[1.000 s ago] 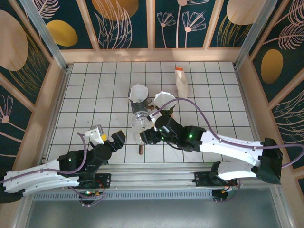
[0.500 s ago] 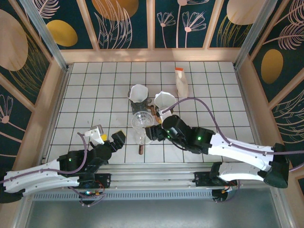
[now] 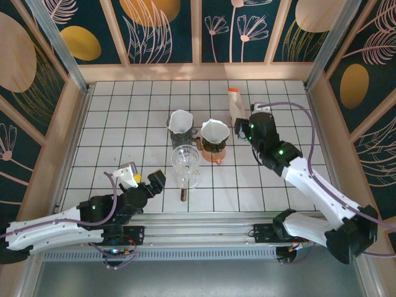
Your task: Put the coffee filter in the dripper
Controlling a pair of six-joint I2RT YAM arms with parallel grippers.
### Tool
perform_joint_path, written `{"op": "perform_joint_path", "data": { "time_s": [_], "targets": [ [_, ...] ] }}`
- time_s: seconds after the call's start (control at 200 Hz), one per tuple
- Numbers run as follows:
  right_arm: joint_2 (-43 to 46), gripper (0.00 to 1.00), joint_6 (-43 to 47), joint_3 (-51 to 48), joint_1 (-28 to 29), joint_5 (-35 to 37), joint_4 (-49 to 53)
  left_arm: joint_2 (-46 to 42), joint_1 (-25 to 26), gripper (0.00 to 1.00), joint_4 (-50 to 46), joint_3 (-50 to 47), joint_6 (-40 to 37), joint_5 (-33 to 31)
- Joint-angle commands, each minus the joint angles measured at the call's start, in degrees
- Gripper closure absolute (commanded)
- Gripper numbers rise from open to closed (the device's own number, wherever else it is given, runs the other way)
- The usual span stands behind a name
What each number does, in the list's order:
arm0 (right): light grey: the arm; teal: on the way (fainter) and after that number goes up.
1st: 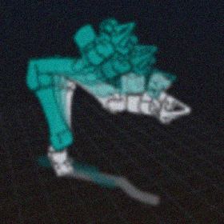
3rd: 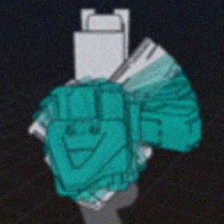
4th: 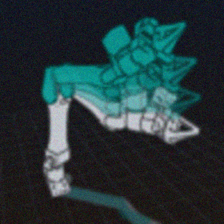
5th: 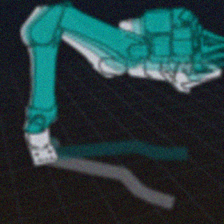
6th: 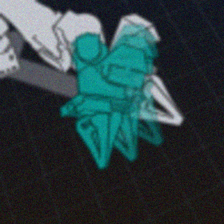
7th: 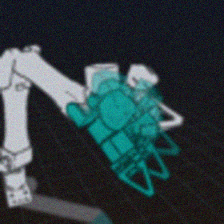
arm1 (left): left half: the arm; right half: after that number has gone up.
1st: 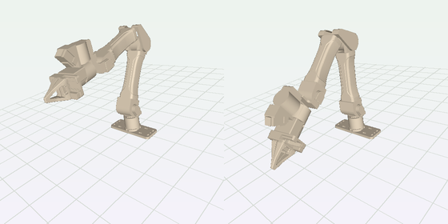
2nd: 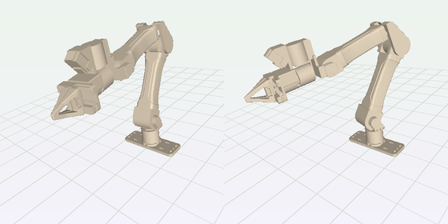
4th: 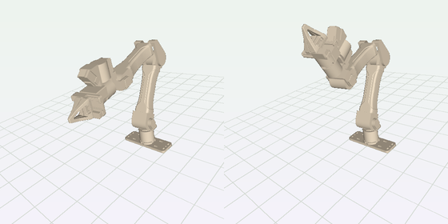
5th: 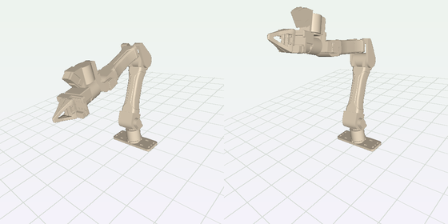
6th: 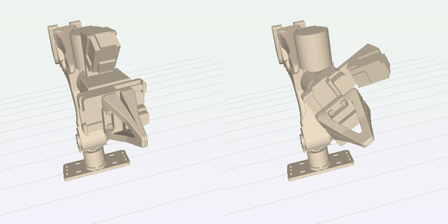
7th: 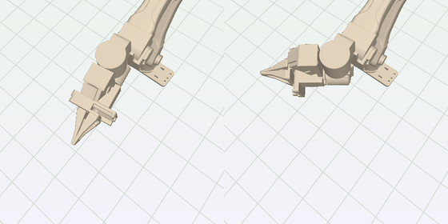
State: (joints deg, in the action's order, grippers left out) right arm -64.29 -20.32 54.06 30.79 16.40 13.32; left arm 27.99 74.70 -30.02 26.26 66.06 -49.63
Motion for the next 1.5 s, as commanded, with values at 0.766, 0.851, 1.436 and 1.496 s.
{"op": "perform_joint_path", "data": {
  "time_s": [0.766,0.851,1.436,1.496],
  "targets": [
    [-46.7,0.75,20.1,32.3,-12.4,-9.5,0.9,4.3,0.3,0.01,-1.3,4.3,-1.3,-1.9],
    [-48.0,0.75,20.4,33.3,-12.4,-9.2,0.7,5.2,0.3,0.01,-1.2,4.8,-1.6,-2.0],
    [-54.2,0.75,21.6,37.5,-12.4,-6.0,1.5,5.7,0.3,0.01,-0.6,4.8,-1.5,-1.6],
    [-54.5,0.76,21.7,37.7,-12.4,-6.0,1.4,5.7,0.3,0.01,-0.5,4.7,-1.4,-1.5]
  ]
}}
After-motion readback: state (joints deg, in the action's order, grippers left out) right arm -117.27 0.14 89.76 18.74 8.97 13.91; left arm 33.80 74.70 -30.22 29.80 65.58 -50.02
